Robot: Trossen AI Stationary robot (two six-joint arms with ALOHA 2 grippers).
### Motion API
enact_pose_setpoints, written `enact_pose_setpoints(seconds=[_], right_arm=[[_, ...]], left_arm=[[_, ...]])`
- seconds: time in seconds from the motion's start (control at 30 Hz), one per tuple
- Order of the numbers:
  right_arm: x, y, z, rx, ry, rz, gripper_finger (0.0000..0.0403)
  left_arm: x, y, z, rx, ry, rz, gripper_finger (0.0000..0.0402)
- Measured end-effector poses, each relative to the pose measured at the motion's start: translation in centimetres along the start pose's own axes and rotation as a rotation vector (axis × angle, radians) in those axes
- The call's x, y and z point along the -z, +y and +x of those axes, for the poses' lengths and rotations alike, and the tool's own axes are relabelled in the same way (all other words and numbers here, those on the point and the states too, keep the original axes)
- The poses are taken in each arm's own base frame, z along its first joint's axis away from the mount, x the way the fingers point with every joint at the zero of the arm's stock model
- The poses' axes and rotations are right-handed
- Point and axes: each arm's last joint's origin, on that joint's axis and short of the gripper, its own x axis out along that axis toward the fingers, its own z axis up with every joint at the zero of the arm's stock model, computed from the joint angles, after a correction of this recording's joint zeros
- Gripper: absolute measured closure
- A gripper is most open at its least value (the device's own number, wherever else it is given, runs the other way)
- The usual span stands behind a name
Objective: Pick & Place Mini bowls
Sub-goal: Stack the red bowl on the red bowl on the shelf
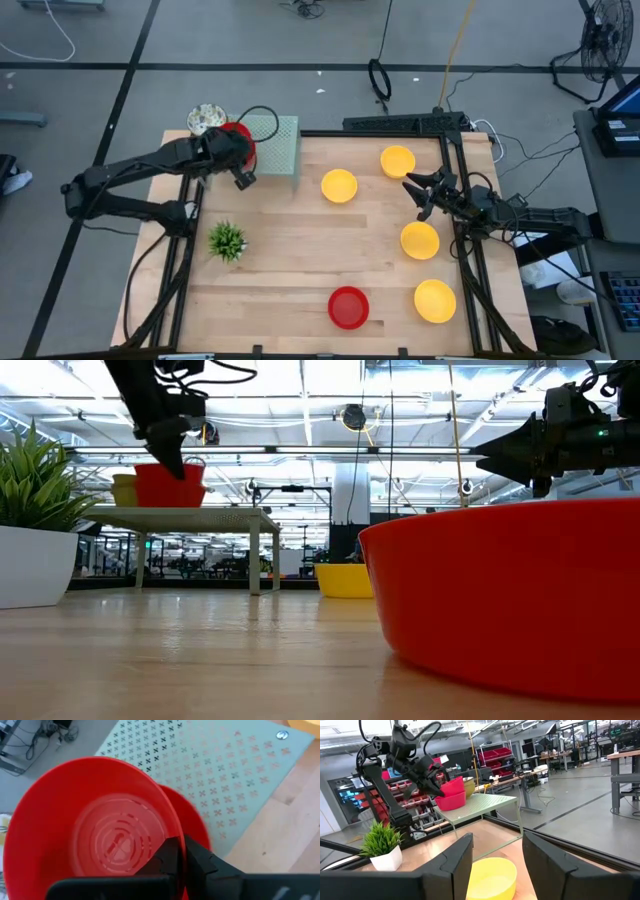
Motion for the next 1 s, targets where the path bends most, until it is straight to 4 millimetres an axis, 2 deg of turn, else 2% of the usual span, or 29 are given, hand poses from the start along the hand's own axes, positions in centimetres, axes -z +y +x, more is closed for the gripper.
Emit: enact_pose_setpoints(seconds=[0.23,0.4,0.7,0.8,1.0], right_arm=[[0.0,0.0,0.0,0.0,0.0,0.0,0.0242],[0.01,0.0,0.0,0.0,0.0,0.0,0.0241],[0.0,0.0,0.0,0.0,0.0,0.0,0.0241],[0.0,0.0,0.0,0.0,0.0,0.0,0.0242],[0.0,0.0,0.0,0.0,0.0,0.0,0.0241]], left_arm=[[-0.26,-0.61,1.06,0.049,0.041,0.018,0.0395],[-0.51,-0.63,1.09,0.051,0.018,0.022,0.0379],[-0.56,-0.59,0.98,0.052,0.007,-0.022,0.0391],[-0.56,-0.59,0.98,0.052,0.007,-0.03,0.0368],[-0.56,-0.59,0.98,0.052,0.008,-0.038,0.0295]])
